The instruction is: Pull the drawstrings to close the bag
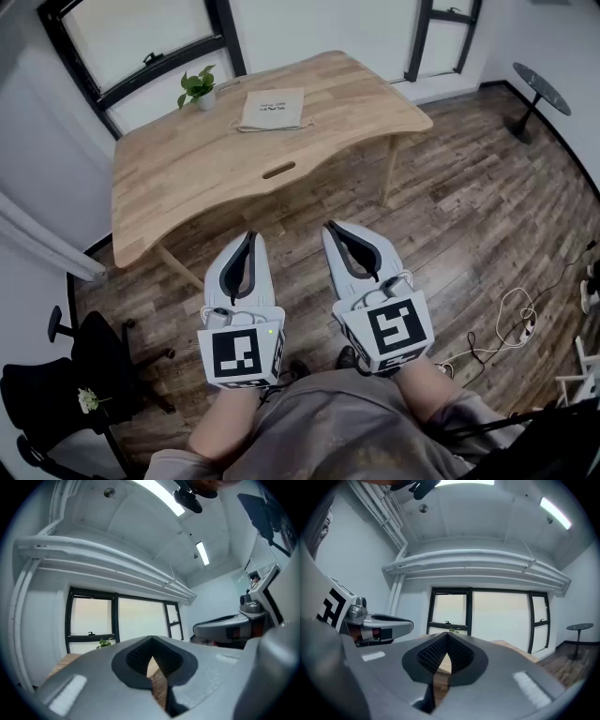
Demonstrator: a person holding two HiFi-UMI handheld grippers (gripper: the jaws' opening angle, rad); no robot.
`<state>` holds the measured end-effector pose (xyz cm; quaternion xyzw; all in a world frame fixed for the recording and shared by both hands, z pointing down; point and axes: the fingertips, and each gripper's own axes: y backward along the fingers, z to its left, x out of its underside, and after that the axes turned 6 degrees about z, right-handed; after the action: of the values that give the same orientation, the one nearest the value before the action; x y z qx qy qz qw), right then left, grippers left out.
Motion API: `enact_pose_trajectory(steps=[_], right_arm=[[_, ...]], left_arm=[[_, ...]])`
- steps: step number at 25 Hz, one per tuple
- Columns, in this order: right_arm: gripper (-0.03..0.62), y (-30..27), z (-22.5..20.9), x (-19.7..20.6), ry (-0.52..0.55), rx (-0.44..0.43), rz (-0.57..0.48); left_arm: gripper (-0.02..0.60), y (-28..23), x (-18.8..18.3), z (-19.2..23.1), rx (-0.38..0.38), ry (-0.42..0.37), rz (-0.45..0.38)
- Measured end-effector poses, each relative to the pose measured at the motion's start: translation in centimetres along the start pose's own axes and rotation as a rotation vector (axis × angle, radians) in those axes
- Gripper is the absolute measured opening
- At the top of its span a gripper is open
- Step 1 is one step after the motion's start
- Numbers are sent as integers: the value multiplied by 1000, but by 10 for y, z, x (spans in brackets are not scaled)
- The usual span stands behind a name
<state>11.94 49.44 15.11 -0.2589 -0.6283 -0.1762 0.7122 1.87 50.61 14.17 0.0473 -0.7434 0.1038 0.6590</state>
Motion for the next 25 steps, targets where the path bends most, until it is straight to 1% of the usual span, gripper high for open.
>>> enact_pose_trajectory(steps=[3, 9, 11, 16, 21, 25], right_arm=[[26, -5, -9, 3, -8, -1, 0], [26, -6, -28, 14, -35, -24, 7], [28, -5, -37, 15, -59, -32, -10], [29, -3, -55, 27, -70, -54, 7], [29, -8, -64, 46, -117, -76, 55], [29, -24, -71, 52, -115, -79, 62]], left_arm=[[0, -9, -2, -5, 0, -6, 3], [0, -23, 1, -22, 6, -7, 35], [0, -27, 1, -29, 1, -11, 40], [0, -36, 4, -40, -22, -15, 57], [0, -44, 12, -40, -37, -22, 82], [0, -62, 19, -29, -43, -17, 101]])
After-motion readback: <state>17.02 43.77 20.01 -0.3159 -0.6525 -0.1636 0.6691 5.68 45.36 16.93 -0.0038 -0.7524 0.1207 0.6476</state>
